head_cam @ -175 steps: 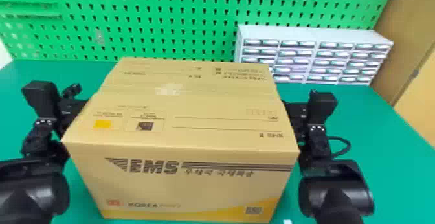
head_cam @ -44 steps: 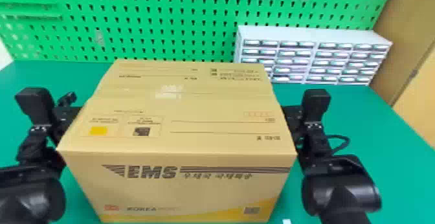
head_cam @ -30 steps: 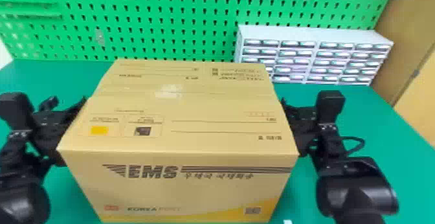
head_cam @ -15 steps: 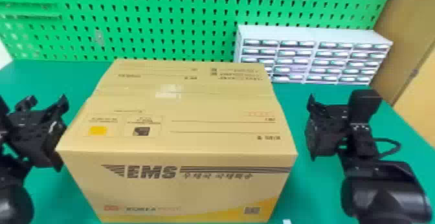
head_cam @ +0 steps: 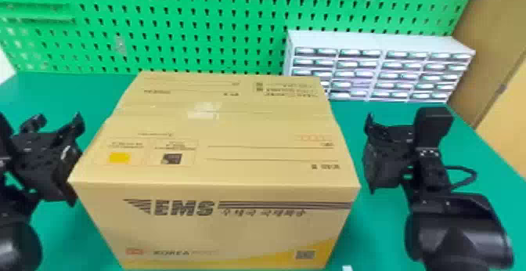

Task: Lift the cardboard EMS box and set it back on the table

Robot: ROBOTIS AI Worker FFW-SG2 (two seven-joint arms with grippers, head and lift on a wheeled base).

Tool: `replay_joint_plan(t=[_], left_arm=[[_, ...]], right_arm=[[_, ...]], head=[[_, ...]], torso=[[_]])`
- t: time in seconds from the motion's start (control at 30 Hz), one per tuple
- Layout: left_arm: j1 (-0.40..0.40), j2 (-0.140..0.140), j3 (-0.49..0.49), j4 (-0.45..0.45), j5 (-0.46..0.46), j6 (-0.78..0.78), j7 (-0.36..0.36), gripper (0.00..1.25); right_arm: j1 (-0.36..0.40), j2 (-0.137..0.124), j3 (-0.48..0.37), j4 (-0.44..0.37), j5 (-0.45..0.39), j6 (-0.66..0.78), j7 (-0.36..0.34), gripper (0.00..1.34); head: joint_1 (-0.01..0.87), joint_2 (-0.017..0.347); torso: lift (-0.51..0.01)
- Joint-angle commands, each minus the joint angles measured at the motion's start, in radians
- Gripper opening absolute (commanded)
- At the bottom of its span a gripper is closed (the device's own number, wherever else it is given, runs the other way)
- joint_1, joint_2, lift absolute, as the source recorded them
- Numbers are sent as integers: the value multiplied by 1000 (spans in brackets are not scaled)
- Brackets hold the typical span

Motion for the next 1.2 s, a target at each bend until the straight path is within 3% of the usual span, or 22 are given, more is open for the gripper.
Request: replay_joint_plan(t=[0.0, 0.5, 1.17], left_arm=[[0, 0, 0, 0, 0, 0, 0, 764], [5, 0, 3, -3, 13, -9, 0, 764], [-11, -1, -11, -3, 13, -14, 0, 764]], right_arm=[[2, -9, 14, -2, -12, 3, 1, 1287], [-17, -4, 15, -2, -2, 1, 1, 1287], [-24, -30, 22, -2, -16, 1, 1, 1286]], head=[[678, -15], [678, -15], [678, -15]], torso=[[-93], [-93], [-93]])
